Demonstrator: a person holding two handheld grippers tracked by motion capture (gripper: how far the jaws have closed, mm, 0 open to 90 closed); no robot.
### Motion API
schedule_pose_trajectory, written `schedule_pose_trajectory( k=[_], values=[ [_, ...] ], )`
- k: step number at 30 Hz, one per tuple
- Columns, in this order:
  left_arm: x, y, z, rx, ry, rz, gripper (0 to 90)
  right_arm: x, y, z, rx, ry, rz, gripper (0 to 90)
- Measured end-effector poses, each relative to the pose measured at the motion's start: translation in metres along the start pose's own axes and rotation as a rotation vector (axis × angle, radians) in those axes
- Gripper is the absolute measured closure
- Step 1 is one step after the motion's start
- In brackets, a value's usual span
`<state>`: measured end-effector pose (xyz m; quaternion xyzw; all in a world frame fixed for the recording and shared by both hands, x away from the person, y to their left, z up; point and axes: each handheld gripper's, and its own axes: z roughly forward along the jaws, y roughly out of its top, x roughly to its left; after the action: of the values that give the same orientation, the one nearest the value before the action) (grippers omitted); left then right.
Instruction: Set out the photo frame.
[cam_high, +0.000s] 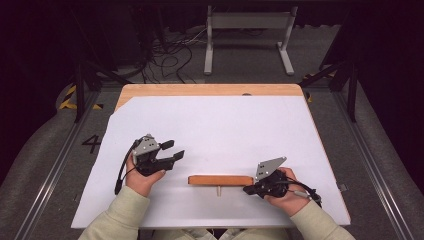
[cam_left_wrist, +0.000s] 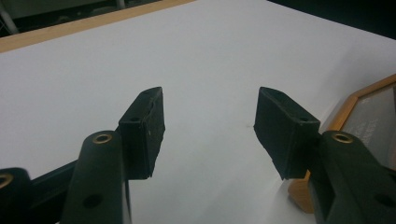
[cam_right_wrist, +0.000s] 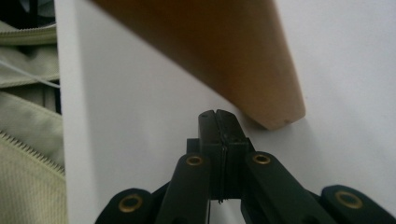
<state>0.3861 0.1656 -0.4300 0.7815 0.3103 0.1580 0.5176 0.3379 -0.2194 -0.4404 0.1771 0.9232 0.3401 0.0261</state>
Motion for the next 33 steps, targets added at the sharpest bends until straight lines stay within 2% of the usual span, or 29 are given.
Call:
schedule_pose_trajectory(
  k=[3, 9, 23, 31, 33],
  values=[
    [0.000, 0.000, 0.000, 0.002, -0.001, -0.001, 43.0, -0.003, 0.001, -0.001, -0.029, -0.008, 0.033, 90.0],
    [0.000, 0.000, 0.000, 0.006, -0.001, -0.005, 42.8, -0.009, 0.001, 0.001, -0.044, -0.027, 0.066, 90.0],
    [0.001, -0.002, -0.002, 0.009, 0.003, -0.013, 42.2, -0.040, 0.015, 0.013, -0.068, -0.099, 0.144, 90.0],
    [0.002, -0.003, -0.005, 0.014, 0.009, -0.013, 42.1, -0.058, 0.028, 0.021, -0.092, -0.124, 0.182, 90.0],
    [0.002, -0.004, -0.005, 0.016, 0.011, -0.013, 41.9, -0.064, 0.032, 0.022, -0.116, -0.120, 0.196, 90.0]
  ],
)
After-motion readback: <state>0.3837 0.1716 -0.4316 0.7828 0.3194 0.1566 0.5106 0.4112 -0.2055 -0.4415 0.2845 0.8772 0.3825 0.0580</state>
